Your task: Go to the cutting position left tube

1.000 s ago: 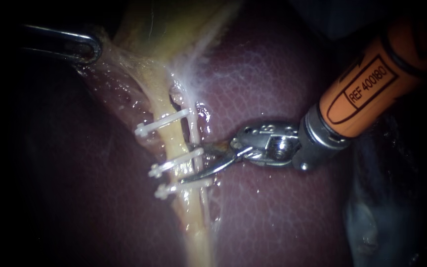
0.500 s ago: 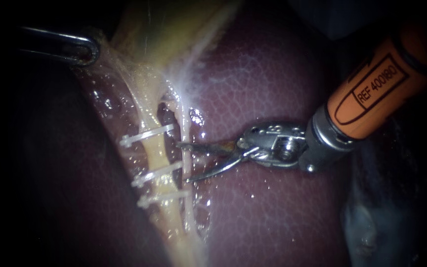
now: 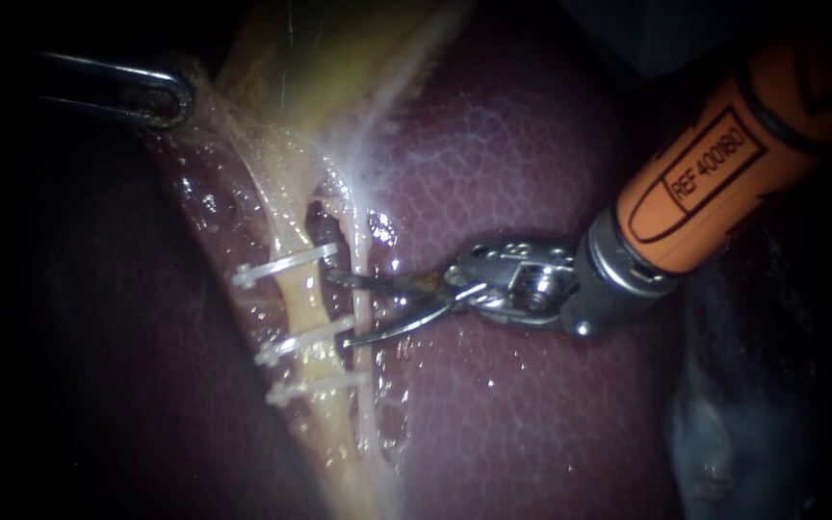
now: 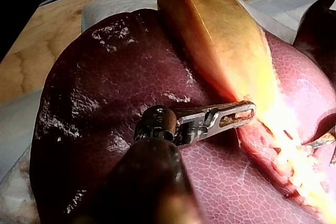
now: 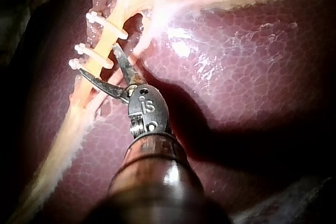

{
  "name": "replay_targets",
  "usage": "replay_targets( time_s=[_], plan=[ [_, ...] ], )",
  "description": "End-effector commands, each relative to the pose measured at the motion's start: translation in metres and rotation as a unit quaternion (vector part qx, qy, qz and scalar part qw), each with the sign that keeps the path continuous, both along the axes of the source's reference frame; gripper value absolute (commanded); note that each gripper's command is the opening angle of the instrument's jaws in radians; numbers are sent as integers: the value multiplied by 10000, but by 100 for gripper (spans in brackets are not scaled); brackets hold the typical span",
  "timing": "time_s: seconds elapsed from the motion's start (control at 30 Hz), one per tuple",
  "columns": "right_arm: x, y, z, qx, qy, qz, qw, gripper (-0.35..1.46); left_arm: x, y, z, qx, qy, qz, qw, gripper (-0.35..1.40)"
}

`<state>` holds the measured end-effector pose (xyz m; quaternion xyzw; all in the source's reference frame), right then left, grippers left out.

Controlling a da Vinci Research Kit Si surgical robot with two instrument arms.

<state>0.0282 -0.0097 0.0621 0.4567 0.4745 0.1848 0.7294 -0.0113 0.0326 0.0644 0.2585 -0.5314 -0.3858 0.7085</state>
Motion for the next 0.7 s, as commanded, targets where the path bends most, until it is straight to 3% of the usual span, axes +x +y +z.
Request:
replay_targets(
  time_s=[0.03, 0.4, 0.7],
  plan=[
    [1, -1, 4, -3, -18, -13, 10000, 137, 0, 0, 0, 1, 0, -1, 10000, -35],
    [12, -1, 22, 173, -79, -64, 9998, 139, 0, 0, 0, -1, 2, -4, 10000, -35],
    [27, -2, 9, 643, 547, -113, 9964, 139, 0, -1, 0, -3, 3, -4, 10000, -35]
  ],
)
